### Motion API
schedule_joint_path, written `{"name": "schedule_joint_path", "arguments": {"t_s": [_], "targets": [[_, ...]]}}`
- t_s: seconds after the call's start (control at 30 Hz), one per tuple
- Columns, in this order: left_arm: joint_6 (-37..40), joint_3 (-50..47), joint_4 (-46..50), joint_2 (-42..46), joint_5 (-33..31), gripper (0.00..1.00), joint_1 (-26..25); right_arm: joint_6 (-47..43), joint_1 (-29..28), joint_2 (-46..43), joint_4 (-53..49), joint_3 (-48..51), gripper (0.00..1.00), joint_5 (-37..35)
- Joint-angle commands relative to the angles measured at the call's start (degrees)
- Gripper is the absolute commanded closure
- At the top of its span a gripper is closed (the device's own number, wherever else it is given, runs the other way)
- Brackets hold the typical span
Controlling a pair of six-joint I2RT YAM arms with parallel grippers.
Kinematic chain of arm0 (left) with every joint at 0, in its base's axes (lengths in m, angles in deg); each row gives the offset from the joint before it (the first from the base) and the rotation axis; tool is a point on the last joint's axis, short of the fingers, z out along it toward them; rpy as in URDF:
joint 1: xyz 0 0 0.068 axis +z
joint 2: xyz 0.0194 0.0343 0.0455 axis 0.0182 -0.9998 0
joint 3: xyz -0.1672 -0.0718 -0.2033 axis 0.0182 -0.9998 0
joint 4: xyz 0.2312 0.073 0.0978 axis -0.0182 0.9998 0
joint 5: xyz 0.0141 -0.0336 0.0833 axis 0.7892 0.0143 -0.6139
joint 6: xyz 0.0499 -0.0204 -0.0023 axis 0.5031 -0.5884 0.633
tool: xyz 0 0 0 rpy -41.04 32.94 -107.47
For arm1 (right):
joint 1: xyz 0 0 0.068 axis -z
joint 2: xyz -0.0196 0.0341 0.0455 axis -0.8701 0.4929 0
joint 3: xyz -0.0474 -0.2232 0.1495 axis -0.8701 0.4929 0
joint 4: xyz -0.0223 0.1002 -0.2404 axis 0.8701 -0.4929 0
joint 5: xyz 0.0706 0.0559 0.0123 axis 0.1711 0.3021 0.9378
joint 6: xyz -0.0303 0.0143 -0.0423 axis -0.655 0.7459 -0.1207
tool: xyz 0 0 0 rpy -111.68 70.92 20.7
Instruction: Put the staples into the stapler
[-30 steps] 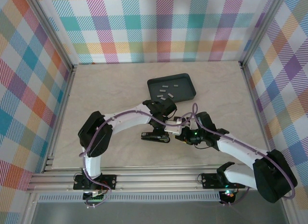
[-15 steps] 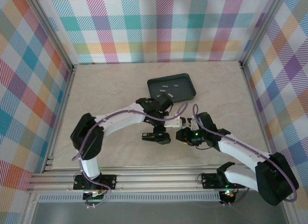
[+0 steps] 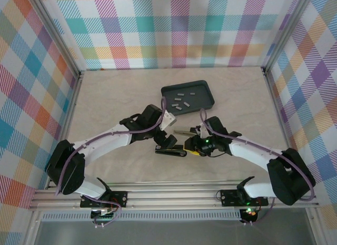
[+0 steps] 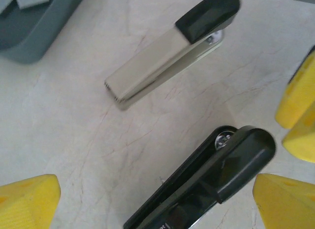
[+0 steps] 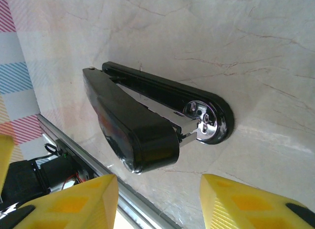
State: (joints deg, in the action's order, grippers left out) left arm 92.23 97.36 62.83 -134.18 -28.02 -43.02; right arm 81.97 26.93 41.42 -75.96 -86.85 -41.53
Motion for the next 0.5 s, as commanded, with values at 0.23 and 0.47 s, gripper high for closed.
{"name": "schedule_joint_path", "arguments": {"t_s": [0.23, 0.47], "targets": [[-9.48, -7.38, -7.53, 2.60, -0.50, 0.03, 0.05, 0.23, -1.18, 4.86, 0.91, -3.14, 0.55, 0.59], [-11.66, -8.78, -10.01, 0.79, 0.76, 0.04, 0.07, -0.50, -1.18, 8.29, 1.08, -2.88, 0.60, -0.52]]}}
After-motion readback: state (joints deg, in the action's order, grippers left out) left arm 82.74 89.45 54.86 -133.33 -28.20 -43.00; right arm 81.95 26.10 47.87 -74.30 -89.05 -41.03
